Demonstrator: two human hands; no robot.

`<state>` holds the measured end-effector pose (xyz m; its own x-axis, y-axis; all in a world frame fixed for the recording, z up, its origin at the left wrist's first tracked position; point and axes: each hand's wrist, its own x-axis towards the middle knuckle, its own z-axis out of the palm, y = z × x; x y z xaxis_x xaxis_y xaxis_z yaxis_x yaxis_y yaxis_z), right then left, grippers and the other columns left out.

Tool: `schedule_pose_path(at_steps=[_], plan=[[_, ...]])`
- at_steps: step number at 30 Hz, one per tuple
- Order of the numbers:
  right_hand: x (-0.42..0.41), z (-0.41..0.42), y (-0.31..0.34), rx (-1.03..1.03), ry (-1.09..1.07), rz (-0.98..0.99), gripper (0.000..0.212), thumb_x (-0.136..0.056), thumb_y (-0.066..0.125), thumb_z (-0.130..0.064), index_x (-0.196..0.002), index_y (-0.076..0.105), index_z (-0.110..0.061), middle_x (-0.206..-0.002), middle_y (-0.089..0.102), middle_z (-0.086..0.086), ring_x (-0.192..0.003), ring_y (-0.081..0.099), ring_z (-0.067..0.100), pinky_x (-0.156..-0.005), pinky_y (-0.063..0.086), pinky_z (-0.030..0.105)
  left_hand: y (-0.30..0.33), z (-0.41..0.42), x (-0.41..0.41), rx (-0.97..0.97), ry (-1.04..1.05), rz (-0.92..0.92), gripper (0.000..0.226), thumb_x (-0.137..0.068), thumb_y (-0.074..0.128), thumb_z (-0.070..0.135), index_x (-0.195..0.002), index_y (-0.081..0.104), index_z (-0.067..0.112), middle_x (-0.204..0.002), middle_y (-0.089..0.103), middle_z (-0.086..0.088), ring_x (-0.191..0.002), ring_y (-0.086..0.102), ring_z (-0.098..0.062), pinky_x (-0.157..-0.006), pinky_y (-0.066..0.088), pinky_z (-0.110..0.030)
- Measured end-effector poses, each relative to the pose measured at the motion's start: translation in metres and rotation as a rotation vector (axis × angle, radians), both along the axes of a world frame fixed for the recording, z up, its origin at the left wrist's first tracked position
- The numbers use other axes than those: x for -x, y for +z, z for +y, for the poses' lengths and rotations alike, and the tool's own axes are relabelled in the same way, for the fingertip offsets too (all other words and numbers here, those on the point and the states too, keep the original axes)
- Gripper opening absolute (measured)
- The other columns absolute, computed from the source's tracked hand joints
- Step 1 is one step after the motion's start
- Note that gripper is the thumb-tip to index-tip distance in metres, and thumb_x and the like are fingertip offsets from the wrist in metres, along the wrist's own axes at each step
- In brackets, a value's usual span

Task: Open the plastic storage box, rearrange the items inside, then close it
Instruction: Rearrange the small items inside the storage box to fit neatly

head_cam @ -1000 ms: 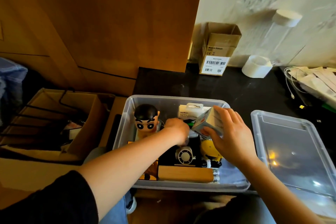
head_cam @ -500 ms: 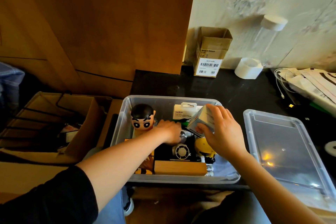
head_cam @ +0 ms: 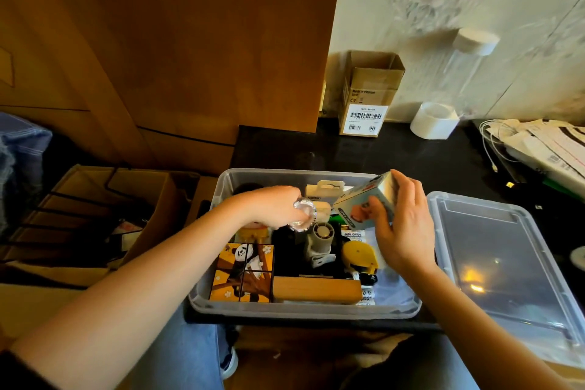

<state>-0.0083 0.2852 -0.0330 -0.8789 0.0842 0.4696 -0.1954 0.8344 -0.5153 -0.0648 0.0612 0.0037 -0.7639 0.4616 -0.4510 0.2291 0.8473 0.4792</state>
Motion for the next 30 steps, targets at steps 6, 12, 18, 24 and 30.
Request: schedule_pose_path(at_steps=[6, 12, 18, 24, 30], plan=[[0.001, 0.0, -0.001, -0.041, 0.056, -0.048, 0.054, -0.087, 0.059, -0.032, -0.133, 0.039, -0.013, -0.12, 0.05, 0.005, -0.1, 0.045, 0.009, -0.071, 0.041, 0.02, 0.011, -0.02, -0.021, -0.169, -0.026, -0.137, 0.03, -0.095, 0.052, 0.029, -0.121, 0.051, 0.015, -0.106, 0.06, -0.008, -0.083, 0.058, -0.023, -0.071, 0.046, -0.033], [0.001, 0.0, 0.0, -0.072, 0.094, -0.068, 0.052, -0.086, 0.058, -0.037, -0.13, 0.04, -0.015, -0.118, 0.051, 0.003, -0.098, 0.05, 0.011, -0.068, 0.044, 0.02, 0.017, -0.021, -0.044, -0.216, -0.165, -0.198, 0.031, -0.093, 0.054, 0.017, -0.124, 0.05, 0.018, -0.105, 0.056, 0.007, -0.091, 0.055, 0.006, -0.075, 0.045, -0.012], [0.001, 0.0, -0.001, -0.063, 0.098, -0.083, 0.054, -0.085, 0.057, -0.039, -0.131, 0.039, -0.017, -0.118, 0.05, 0.002, -0.099, 0.049, 0.011, -0.069, 0.045, 0.02, 0.02, -0.031, -0.051, -0.173, -0.123, -0.144, 0.025, -0.095, 0.052, 0.02, -0.119, 0.049, 0.023, -0.1, 0.055, 0.006, -0.079, 0.056, -0.008, -0.073, 0.047, -0.029], [0.002, -0.001, -0.002, -0.135, 0.121, -0.091, 0.053, -0.085, 0.058, -0.039, -0.129, 0.041, -0.015, -0.115, 0.053, 0.004, -0.096, 0.05, 0.013, -0.066, 0.042, 0.019, 0.036, -0.069, -0.048, 0.077, -0.165, -0.244, 0.025, -0.095, 0.051, 0.021, -0.118, 0.054, 0.016, -0.114, 0.059, -0.009, -0.091, 0.056, -0.025, -0.077, 0.045, -0.033], [0.002, -0.002, -0.002, -0.198, 0.168, -0.122, 0.053, -0.085, 0.058, -0.039, -0.129, 0.039, -0.017, -0.119, 0.052, 0.003, -0.096, 0.052, 0.015, -0.064, 0.04, 0.019, 0.037, -0.068, -0.046, 0.139, -0.201, -0.224, 0.052, -0.093, 0.056, 0.024, -0.14, 0.034, 0.029, -0.131, 0.042, 0.006, -0.114, 0.047, -0.01, -0.08, 0.04, -0.012]])
